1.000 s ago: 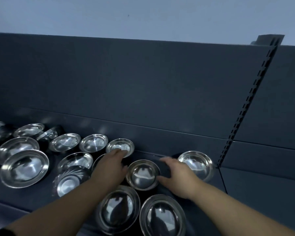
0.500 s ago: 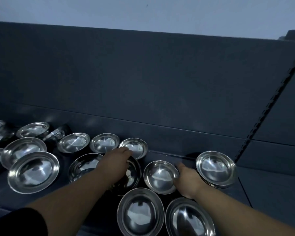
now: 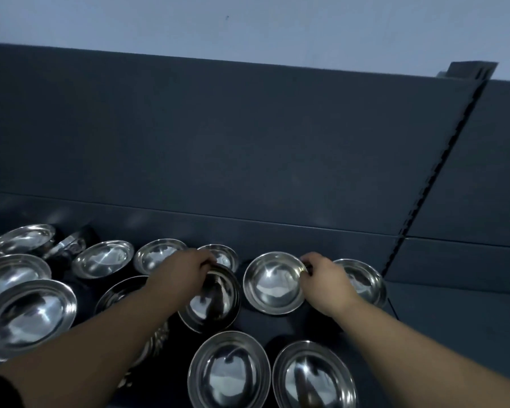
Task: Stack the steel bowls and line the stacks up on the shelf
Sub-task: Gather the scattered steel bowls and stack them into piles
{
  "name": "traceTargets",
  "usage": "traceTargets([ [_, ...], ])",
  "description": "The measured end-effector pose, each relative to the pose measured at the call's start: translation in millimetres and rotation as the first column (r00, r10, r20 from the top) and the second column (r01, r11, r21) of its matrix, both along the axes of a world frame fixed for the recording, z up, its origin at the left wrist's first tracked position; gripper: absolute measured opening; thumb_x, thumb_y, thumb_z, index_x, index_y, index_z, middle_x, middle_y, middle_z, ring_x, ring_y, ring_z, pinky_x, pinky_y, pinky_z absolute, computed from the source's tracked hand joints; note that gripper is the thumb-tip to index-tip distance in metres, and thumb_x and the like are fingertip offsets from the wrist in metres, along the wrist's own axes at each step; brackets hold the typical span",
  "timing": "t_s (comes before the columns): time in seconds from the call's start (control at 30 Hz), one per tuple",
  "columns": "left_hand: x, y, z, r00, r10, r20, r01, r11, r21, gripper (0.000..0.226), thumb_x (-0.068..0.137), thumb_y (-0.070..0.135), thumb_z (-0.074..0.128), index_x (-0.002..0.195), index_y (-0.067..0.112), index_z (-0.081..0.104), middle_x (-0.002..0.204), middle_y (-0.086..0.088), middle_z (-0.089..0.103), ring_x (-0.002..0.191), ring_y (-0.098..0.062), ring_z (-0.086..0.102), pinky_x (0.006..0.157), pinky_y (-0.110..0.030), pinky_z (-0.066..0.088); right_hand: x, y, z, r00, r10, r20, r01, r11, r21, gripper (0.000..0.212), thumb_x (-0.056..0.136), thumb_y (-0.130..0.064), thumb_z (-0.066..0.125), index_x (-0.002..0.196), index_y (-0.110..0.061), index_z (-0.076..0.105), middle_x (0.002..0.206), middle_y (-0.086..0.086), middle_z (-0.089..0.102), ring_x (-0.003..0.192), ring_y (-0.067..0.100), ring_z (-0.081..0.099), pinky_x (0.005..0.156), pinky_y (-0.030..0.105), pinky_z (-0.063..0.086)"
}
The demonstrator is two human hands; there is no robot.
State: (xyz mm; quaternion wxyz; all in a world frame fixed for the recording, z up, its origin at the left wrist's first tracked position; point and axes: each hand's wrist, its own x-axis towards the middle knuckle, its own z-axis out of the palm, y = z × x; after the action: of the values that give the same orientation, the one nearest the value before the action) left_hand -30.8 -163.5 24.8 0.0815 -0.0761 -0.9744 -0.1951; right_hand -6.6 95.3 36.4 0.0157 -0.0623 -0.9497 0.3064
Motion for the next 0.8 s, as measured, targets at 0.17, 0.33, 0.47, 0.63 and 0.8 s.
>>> traceTargets([
  [0.17, 0, 9, 13, 0.996, 0.085, 0.018, -0.086, 0.972, 0.218, 0.017, 0.091, 0.025, 0.058, 0.102, 0.030, 0.070, 0.099, 0.008, 0.072, 0.086, -0.009, 0.063, 0.076, -0.023, 0.044, -1, 35, 36, 0.991, -0.092, -0.100, 0.085, 0.994, -0.068, 0.025, 0.091, -0.019, 0.051, 0.112, -0.022, 0.063, 0.108, 0.003, 0.070, 0.092, 0.022, 0.067, 0.077, 0.022, 0.048],
  [0.33, 4, 43, 17, 0.985, 0.165, 0.048, -0.170, 0.901, 0.399, 0.015, 0.091, 0.026, 0.060, 0.098, 0.020, 0.071, 0.088, 0.006, 0.067, 0.087, -0.012, 0.060, 0.075, -0.024, 0.039, -1, 87, 49, 0.977, -0.180, -0.112, 0.161, 0.974, -0.162, 0.022, 0.092, -0.023, 0.052, 0.111, -0.020, 0.063, 0.100, -0.001, 0.065, 0.076, 0.012, 0.060, 0.055, 0.019, 0.044],
  [0.47, 7, 70, 12, 0.967, 0.195, 0.161, -0.253, 0.768, 0.589, 0.012, 0.087, 0.025, 0.063, 0.092, 0.018, 0.071, 0.086, 0.001, 0.072, 0.083, -0.017, 0.066, 0.075, -0.029, 0.049, 3, 115, 44, 0.968, -0.238, -0.084, 0.215, 0.951, -0.220, 0.018, 0.090, -0.026, 0.055, 0.105, -0.020, 0.063, 0.097, -0.001, 0.066, 0.077, 0.015, 0.064, 0.065, 0.027, 0.053],
  [0.63, 7, 83, -8, 0.931, 0.194, 0.308, -0.349, 0.713, 0.608, 0.016, 0.080, 0.027, 0.063, 0.083, 0.015, 0.073, 0.077, -0.008, 0.073, 0.080, -0.030, 0.069, 0.079, -0.051, 0.057, 8, 130, 26, 0.965, -0.259, -0.032, 0.240, 0.928, -0.285, 0.013, 0.087, -0.030, 0.058, 0.096, -0.023, 0.063, 0.092, -0.001, 0.068, 0.074, 0.023, 0.070, 0.071, 0.044, 0.061],
  [0.8, 10, 88, -24, 0.899, 0.244, 0.363, -0.392, 0.818, 0.421, 0.025, 0.077, 0.033, 0.059, 0.081, 0.012, 0.072, 0.086, -0.012, 0.073, 0.084, -0.031, 0.069, 0.082, -0.044, 0.057, 14, 133, 10, 0.970, -0.243, -0.013, 0.229, 0.930, -0.287, 0.013, 0.088, -0.033, 0.058, 0.097, -0.024, 0.062, 0.090, -0.002, 0.066, 0.076, 0.022, 0.069, 0.072, 0.043, 0.061],
])
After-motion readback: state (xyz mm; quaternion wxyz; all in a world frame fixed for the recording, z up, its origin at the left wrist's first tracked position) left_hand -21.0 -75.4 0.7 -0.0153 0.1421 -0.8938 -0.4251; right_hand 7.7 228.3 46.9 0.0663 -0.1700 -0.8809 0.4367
